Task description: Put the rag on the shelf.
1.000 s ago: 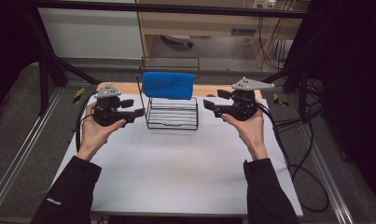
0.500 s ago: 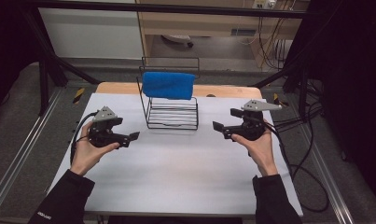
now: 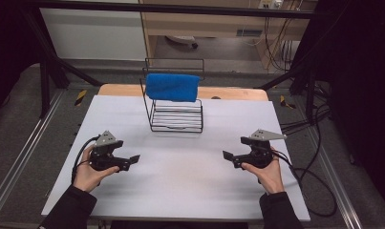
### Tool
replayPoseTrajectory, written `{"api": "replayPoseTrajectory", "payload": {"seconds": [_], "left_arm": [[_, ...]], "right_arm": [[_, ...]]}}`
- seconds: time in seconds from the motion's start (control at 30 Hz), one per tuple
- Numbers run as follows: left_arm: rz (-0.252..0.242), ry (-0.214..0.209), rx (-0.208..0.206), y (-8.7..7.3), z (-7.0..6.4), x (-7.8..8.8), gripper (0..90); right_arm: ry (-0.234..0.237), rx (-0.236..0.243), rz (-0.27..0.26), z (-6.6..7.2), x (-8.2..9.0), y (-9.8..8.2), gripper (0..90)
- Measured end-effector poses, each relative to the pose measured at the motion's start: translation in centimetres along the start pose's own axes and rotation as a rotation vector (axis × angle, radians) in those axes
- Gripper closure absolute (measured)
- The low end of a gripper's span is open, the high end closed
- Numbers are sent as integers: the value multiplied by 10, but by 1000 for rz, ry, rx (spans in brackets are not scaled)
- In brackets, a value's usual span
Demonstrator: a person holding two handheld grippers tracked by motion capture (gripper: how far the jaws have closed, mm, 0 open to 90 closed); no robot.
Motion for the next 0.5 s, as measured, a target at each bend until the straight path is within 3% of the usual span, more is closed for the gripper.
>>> {"api": "replayPoseTrajectory", "payload": {"seconds": [0.23,0.5], "left_arm": [[9,-19,-4,-22,1,-4,99],[22,-30,-24,-35,1,-7,100]], "right_arm": [[5,-17,26,-5,0,-30,14],[2,-54,56,-16,5,-58,11]]}}
Point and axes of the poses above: each handheld gripper's, and its own axes: x roughly backward along the jaws, y roughly out of its top, z roughly to its left, the point moved 4 cm from there along -x, roughly forward along the jaws, and after that the axes turned 7 degrees about z, right-handed, at the moved point
